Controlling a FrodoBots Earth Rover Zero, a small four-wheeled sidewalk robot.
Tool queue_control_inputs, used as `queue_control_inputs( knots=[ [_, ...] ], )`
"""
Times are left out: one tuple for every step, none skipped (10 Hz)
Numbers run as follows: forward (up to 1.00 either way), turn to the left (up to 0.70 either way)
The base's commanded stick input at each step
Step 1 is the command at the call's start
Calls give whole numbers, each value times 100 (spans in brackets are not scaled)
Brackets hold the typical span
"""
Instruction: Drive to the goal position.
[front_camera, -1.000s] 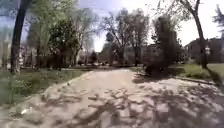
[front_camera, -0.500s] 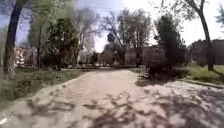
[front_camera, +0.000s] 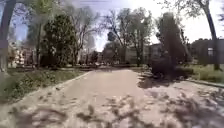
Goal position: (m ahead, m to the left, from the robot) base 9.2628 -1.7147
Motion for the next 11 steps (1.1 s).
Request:
queue_control_inputs(
  knots=[
    [70,0],
    [70,0],
    [70,0],
    [70,0],
    [70,0],
    [70,0],
    [70,8],
    [70,20],
    [70,32],
    [70,35],
    [70,7]
  ],
)
